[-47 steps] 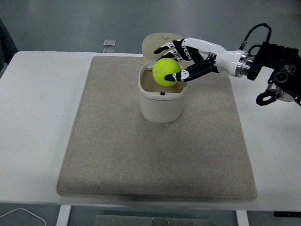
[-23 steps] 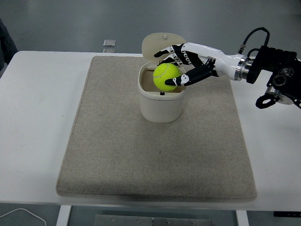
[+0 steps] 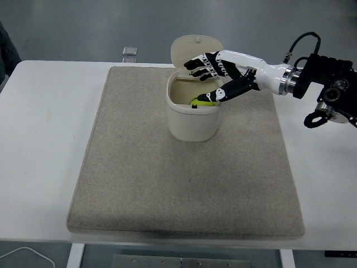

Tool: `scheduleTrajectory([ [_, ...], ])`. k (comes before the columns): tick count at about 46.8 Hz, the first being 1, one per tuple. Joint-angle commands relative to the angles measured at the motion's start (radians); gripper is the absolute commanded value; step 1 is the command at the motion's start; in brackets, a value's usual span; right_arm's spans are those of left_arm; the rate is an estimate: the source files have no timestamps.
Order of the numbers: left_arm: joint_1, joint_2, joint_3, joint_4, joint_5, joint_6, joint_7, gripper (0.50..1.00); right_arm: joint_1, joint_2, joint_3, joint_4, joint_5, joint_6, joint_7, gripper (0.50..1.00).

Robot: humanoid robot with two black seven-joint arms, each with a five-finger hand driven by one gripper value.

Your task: Pick up the tennis ball and place it in the box.

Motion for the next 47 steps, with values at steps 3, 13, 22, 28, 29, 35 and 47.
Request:
scheduleTrajectory([
  [3,0.0,0.0,0.0,0.0,0.0,-0.001,0.001,0.992,0.003,-0.014,0.013,0.002,0.01,0.056,0.0,0.862],
  [13,0.0,0.0,0.0,0.0,0.0,0.0,0.0,0.992,0.006,-0.08,0.019,0.012,0.115,0.217,-0.005,0.903],
  [22,0.0,0.0,0.0,0.0,0.0,-0.001,0.0,0.992,0.028,-0.172,0.018,0.017,0.126,0.289,-0.006,0.905],
  [28,0.0,0.0,0.0,0.0,0.0,0.0,0.001,0.992,0.021,-0.232,0.018,0.017,0.131,0.315,-0.026,0.905],
  [29,0.0,0.0,0.0,0.0,0.0,0.0,0.0,0.992,0.02,-0.24,0.018,0.017,0.135,0.315,-0.032,0.905],
  [35,0.0,0.0,0.0,0.0,0.0,-0.001,0.0,0.992,-0.009,-0.273,0.018,0.015,0.2,0.315,-0.042,0.905],
  [47,0.0,0.0,0.0,0.0,0.0,0.0,0.0,0.992,-0.083,-0.273,0.026,-0.052,0.365,0.24,-0.038,0.905],
])
